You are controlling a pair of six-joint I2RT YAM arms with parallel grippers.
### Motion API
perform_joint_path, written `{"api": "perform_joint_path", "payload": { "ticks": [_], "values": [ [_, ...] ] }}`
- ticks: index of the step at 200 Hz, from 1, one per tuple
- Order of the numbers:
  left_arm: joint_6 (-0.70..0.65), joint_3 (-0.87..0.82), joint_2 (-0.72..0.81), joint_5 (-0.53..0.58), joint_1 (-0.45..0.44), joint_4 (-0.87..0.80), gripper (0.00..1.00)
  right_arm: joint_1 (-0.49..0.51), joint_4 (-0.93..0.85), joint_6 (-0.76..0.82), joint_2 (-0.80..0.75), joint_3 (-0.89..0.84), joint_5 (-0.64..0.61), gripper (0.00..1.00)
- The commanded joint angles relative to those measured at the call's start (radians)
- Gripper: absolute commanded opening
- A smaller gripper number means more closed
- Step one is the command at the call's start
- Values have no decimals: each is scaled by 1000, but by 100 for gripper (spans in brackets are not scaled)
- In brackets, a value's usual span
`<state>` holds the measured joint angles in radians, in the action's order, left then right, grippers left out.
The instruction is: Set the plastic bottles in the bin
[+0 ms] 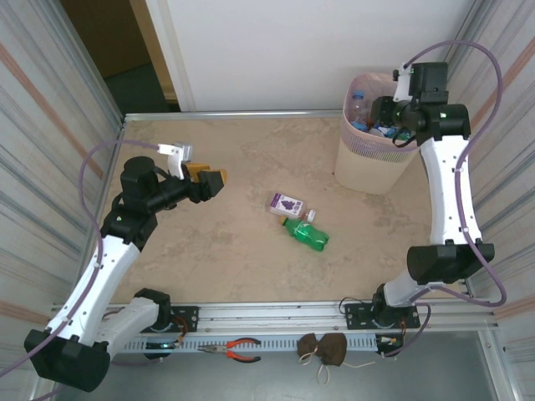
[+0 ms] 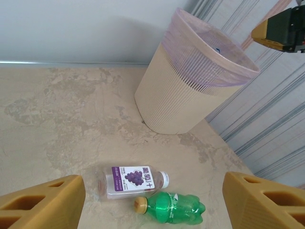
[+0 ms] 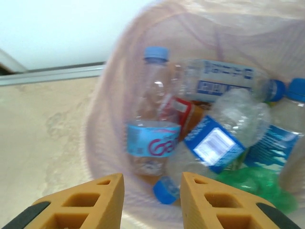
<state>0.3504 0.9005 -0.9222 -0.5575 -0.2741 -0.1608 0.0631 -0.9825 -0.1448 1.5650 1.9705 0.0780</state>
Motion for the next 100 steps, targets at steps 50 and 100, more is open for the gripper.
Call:
{"api": "perform_joint_path", "payload": {
  "ticks": [50, 100],
  "values": [
    [27, 11, -21, 14, 8, -65, 76, 274, 18, 29, -69, -152, -31, 38],
    [14, 22, -20, 13, 16, -133, 76, 470, 46, 71, -16, -273, -70, 43]
  ]
}}
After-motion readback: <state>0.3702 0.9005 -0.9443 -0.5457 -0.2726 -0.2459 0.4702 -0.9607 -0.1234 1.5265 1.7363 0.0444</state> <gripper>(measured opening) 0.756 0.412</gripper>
